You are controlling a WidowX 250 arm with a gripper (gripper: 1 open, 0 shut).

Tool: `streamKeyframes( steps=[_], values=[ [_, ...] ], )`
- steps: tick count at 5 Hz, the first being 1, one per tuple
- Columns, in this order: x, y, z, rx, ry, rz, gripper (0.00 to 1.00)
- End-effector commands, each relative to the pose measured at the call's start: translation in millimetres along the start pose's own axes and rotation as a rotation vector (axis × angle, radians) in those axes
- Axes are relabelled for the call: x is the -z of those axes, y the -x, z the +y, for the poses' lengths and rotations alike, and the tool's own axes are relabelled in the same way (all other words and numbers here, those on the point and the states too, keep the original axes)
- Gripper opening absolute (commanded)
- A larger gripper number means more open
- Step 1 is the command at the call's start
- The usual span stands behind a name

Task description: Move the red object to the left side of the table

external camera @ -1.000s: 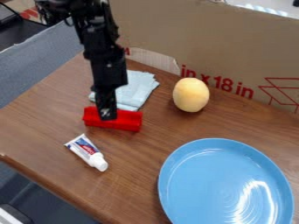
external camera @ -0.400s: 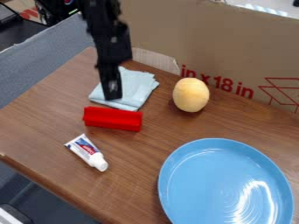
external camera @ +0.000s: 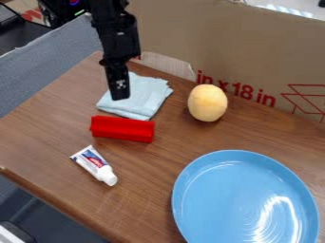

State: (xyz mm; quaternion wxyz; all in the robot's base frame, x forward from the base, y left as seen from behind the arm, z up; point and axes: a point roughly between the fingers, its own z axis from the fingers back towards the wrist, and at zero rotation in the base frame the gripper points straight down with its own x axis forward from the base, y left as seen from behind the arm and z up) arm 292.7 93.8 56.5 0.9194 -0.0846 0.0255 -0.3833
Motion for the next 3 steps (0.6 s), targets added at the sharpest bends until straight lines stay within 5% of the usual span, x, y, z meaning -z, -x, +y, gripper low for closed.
streamKeyframes(
  steps=[1, 2, 3],
  values=[
    [-5.8, 3.4, -11.3, 0.034, -0.036, 0.022, 1.00],
    [-6.2, -0.8, -7.6, -0.002, -0.005, 0.043, 1.00],
    [-3.1, -2.2, -15.5, 0.003, -0.031, 0.083, 1.00]
  ],
)
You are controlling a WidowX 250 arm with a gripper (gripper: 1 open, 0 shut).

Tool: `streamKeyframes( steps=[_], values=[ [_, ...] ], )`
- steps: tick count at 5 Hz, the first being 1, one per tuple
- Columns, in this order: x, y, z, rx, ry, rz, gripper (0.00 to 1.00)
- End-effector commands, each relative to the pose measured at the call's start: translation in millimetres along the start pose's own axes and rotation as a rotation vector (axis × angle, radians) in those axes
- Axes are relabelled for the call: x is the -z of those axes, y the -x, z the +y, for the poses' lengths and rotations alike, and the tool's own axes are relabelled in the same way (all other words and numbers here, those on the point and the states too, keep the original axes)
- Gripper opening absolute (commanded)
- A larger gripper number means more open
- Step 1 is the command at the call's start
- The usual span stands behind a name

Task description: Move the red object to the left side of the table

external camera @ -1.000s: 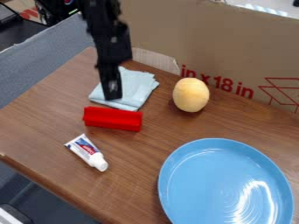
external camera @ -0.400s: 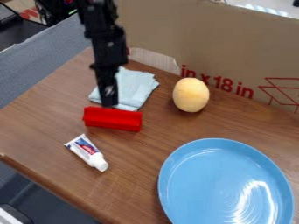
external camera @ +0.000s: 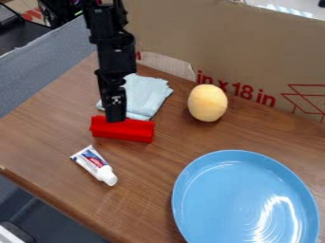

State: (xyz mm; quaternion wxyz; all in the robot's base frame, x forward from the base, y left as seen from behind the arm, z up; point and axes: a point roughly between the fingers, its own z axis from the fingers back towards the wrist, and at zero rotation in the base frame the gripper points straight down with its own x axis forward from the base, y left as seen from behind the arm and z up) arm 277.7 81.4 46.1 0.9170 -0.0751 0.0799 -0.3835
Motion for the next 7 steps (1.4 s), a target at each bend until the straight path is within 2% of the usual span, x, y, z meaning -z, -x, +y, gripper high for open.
streamKeyframes(
  steps=[1, 2, 3, 4, 5, 6, 7],
  values=[
    [-19.9, 1.1, 1, 0.011, -0.099, 0.010, 1.00],
    [-1.1, 8.1, 0, 0.014, -0.140, 0.037, 1.00],
    [1.9, 16.5, 4, 0.011, -0.187, 0.070, 1.00],
    [-1.1, 11.9, 16, 0.024, -0.208, 0.087, 1.00],
    [-0.3, 3.9, 11, 0.063, -0.251, 0.102, 1.00],
    [8.4, -3.3, 13, 0.074, -0.275, 0.107, 1.00],
    [16.7, -6.5, 12, 0.072, -0.273, 0.111, 1.00]
  ],
)
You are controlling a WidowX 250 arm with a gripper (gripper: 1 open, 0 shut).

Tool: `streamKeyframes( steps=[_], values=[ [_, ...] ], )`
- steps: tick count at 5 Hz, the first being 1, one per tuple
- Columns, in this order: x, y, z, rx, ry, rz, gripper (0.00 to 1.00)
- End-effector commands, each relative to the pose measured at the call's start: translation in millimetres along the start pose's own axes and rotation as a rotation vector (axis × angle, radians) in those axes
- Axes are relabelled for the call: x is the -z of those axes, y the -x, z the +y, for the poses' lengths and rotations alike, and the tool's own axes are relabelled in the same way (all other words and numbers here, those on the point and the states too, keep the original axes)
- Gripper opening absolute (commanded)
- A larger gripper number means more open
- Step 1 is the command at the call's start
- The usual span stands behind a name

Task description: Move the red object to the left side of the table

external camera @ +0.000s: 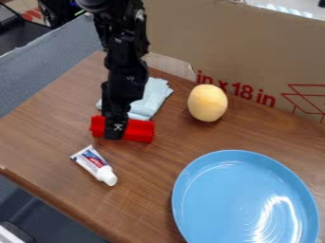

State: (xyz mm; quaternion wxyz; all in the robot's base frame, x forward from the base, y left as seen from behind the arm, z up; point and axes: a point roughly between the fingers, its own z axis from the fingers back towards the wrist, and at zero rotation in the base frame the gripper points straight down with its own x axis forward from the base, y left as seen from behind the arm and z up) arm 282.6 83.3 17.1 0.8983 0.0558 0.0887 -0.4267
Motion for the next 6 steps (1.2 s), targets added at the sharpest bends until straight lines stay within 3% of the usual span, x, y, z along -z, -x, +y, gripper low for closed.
streamKeyframes(
  steps=[1, 2, 3, 4, 5, 6],
  values=[
    [-6.3, 2.3, 7, -0.001, -0.030, -0.015, 1.00],
    [-16.0, -4.3, 6, -0.044, -0.029, -0.016, 1.00],
    [-24.5, -7.5, 1, -0.065, -0.038, -0.028, 0.00],
    [-20.0, -10.8, -3, -0.070, -0.037, -0.024, 0.00],
    [-31.3, -14.3, 13, -0.146, -0.039, -0.023, 0.00],
    [-30.3, -18.3, 12, -0.177, -0.038, -0.002, 0.00]
  ],
)
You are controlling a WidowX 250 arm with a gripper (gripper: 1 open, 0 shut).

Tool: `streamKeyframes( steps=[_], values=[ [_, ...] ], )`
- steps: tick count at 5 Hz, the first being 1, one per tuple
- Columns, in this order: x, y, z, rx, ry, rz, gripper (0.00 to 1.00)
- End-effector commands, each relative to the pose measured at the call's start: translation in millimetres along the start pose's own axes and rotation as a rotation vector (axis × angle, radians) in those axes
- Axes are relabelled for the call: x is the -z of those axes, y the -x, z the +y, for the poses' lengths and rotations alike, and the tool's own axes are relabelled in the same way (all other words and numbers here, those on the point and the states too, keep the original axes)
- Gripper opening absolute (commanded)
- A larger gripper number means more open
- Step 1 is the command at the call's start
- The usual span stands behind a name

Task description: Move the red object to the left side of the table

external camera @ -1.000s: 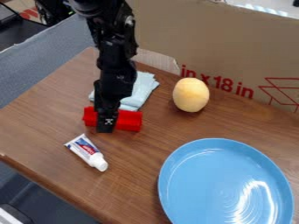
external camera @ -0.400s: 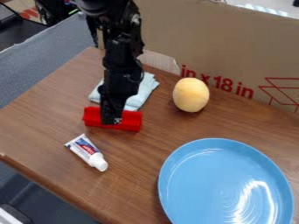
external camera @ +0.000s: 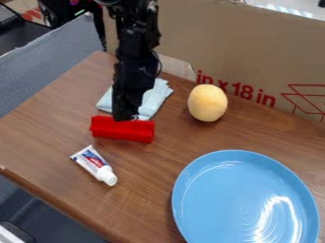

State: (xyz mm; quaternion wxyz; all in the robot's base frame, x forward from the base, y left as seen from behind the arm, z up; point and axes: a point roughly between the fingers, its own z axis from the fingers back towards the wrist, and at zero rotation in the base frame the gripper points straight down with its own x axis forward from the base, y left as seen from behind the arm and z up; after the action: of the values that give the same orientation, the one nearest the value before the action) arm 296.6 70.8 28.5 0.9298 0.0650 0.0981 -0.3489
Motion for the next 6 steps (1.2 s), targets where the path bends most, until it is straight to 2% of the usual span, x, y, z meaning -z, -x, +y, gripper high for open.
streamKeyframes(
  steps=[1, 4, 5, 6],
  values=[
    [-26.7, 7.6, 9, -0.032, -0.055, -0.042, 0.00],
    [-39.3, 18.4, 14, -0.094, -0.046, -0.081, 0.00],
    [-42.1, 23.4, 14, -0.107, -0.056, -0.099, 0.00],
    [-52.0, 23.7, 22, -0.123, -0.066, -0.114, 0.00]
  ],
)
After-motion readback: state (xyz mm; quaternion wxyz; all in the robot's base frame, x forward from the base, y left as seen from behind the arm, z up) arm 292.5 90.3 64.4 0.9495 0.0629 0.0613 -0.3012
